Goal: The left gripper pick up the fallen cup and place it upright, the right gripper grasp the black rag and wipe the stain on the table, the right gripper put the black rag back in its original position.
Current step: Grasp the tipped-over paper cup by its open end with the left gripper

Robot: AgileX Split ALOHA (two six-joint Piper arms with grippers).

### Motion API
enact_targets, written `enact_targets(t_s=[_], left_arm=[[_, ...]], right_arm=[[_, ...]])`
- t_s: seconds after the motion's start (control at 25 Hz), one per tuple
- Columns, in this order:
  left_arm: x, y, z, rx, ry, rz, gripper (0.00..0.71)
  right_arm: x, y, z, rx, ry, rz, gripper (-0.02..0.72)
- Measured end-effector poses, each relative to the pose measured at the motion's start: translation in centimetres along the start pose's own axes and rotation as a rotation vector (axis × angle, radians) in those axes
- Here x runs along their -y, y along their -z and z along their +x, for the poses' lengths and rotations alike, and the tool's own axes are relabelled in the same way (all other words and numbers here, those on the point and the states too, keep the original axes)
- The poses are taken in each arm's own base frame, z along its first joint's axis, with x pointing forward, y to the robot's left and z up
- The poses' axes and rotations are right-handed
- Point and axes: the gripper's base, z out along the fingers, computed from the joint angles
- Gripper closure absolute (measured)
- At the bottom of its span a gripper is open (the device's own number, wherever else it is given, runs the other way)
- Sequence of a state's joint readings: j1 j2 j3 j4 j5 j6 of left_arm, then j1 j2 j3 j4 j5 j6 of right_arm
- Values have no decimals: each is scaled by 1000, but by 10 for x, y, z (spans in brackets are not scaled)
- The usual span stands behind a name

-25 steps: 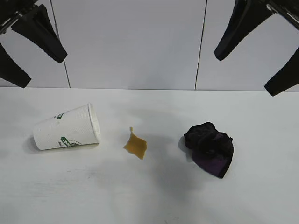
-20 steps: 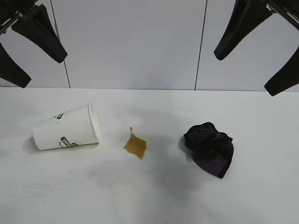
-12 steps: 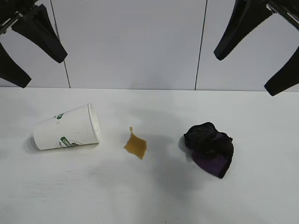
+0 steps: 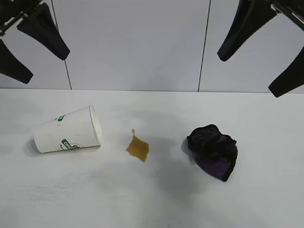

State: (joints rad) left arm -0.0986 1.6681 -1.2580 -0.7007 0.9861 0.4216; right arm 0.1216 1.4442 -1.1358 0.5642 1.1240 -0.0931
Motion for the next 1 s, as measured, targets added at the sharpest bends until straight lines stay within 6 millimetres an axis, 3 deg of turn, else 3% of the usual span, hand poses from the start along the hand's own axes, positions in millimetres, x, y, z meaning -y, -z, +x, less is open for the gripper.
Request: enact_targets(t_s=[0.36,0.64,0.8,1.0], left_arm=[[0,0,-1,12,-32,-5,79],[1,1,1,-15,-357,5,79],[7,2,-2,-78,-582,-93,79],[37,-14,3,-221,-923,-262,80]], right_arm=[[0,0,0,-1,4,0,81],[0,0,0,-2,4,0,81],[0,0,0,-2,4,0,81],[0,0,0,-2,4,0,81]])
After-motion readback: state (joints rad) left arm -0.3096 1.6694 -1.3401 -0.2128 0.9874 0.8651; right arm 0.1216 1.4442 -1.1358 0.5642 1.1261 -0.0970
